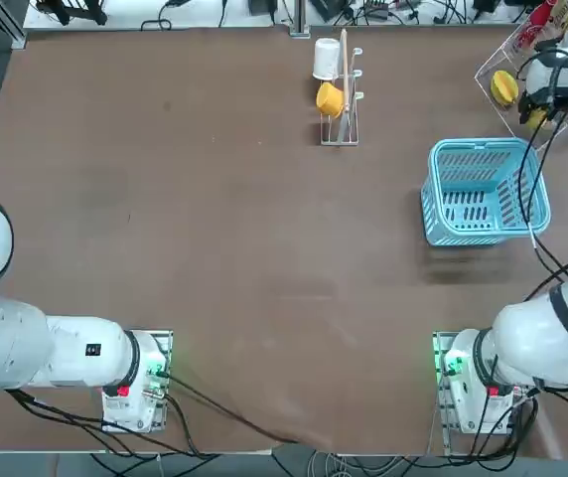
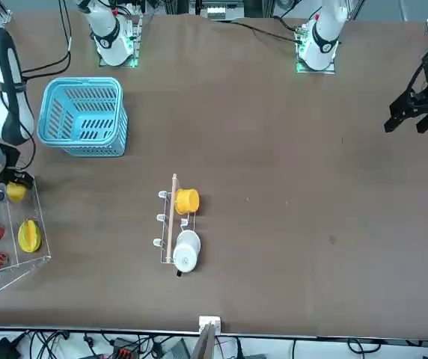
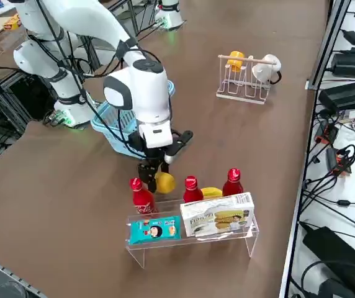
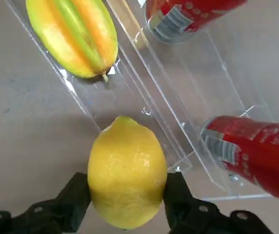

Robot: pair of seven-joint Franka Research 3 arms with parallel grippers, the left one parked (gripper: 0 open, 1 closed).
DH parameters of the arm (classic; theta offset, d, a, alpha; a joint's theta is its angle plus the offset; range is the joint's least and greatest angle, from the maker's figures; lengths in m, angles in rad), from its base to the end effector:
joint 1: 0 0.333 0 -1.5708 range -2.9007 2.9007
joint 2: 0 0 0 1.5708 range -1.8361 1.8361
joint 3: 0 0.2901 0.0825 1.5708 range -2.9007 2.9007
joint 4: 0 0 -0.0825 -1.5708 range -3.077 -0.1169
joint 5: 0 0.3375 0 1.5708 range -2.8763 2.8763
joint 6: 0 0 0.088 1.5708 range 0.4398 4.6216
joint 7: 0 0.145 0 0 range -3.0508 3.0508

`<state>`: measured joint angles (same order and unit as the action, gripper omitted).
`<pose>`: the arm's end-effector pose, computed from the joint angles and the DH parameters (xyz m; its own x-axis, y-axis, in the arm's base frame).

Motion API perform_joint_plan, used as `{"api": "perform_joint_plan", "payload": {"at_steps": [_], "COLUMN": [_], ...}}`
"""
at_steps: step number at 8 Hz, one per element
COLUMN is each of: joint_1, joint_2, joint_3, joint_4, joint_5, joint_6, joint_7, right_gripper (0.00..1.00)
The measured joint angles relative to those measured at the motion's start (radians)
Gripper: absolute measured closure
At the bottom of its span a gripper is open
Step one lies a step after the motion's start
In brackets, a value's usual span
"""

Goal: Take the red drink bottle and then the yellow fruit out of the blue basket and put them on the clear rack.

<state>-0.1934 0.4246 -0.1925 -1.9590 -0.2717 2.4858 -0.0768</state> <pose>0.5460 -0.2241 0.2449 0.9960 -0.0734 0.0515 -0.0845 -0.9603 0.2659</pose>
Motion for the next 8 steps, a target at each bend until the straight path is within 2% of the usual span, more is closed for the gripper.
{"api": "perform_joint_plan", "payload": {"at_steps": [4, 8], "joint_1": [-0.001, 0.000], "joint_2": [0.022, 0.045], "joint_3": [-0.001, 0.000], "joint_4": [0.014, 0.024], "joint_5": [-0.009, -0.073], "joint_6": [0.010, 0.012], "joint_7": [0.000, 0.001], "right_gripper": [0.18, 0.18]}}
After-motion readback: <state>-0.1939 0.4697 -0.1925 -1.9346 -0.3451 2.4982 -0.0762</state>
